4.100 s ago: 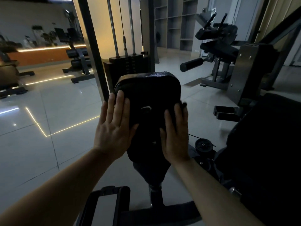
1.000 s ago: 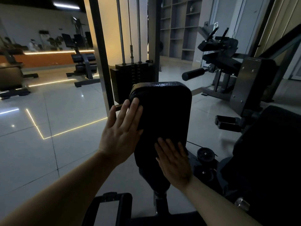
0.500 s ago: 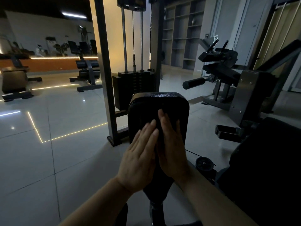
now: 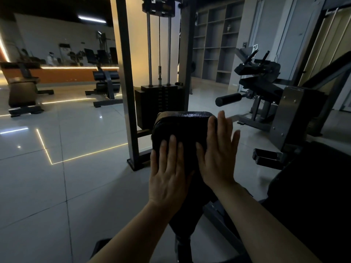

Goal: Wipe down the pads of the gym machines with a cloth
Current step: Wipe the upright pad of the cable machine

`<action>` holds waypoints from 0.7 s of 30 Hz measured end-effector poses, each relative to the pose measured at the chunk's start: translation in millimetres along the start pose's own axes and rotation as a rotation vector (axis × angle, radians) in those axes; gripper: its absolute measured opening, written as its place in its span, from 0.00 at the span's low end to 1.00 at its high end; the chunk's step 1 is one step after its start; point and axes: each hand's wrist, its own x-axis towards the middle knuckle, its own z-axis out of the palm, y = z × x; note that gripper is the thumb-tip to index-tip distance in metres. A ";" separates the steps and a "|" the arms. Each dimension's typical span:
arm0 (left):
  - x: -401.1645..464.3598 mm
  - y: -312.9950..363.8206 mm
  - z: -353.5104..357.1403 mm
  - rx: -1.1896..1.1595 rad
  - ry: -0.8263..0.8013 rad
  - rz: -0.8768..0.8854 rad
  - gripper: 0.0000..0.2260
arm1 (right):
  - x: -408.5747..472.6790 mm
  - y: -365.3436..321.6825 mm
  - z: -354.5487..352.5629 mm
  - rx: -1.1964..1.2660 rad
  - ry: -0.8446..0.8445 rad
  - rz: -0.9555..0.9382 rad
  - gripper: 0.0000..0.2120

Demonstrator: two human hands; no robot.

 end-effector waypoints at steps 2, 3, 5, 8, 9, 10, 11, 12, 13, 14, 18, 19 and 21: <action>-25.4 -13.4 3.4 -0.008 -0.016 0.003 0.31 | -6.8 1.7 11.3 0.004 0.007 -0.050 0.29; -39.4 -20.9 4.7 -0.010 -0.038 0.019 0.30 | -9.4 3.0 15.3 0.033 0.027 -0.075 0.29; -59.7 -31.5 6.3 -0.017 -0.085 0.051 0.29 | -9.4 5.6 20.6 0.081 0.083 -0.114 0.28; -55.6 -26.2 5.5 -0.044 -0.105 -0.012 0.31 | -6.3 6.0 24.0 0.106 0.123 -0.145 0.28; -42.9 -20.6 4.3 -0.068 -0.088 -0.050 0.32 | -6.3 5.8 24.5 0.117 0.129 -0.154 0.28; -24.5 -14.9 2.0 -0.099 -0.058 -0.084 0.33 | -6.4 5.4 24.3 0.129 0.131 -0.160 0.28; -2.3 -10.5 -1.7 -0.124 -0.023 -0.109 0.34 | -6.5 5.1 23.7 0.140 0.129 -0.158 0.28; 21.2 -8.7 -6.2 -0.134 0.011 -0.118 0.34 | -6.0 5.0 23.1 0.151 0.131 -0.150 0.27; 43.3 -9.7 -11.1 -0.133 0.039 -0.113 0.33 | -5.8 5.3 22.5 0.161 0.138 -0.139 0.27; 61.0 -11.8 -15.6 -0.130 0.064 -0.100 0.32 | -5.9 5.9 21.8 0.163 0.149 -0.132 0.26; 74.1 -13.7 -18.8 -0.159 0.149 -0.079 0.30 | -2.6 6.2 18.3 0.067 0.139 -0.119 0.25; 63.2 -12.6 -13.3 -0.164 0.159 -0.077 0.30 | -0.5 5.5 17.7 0.055 0.131 -0.105 0.25; 28.2 -11.6 3.1 -0.160 0.166 -0.063 0.30 | 4.7 2.9 16.9 0.057 0.135 -0.081 0.25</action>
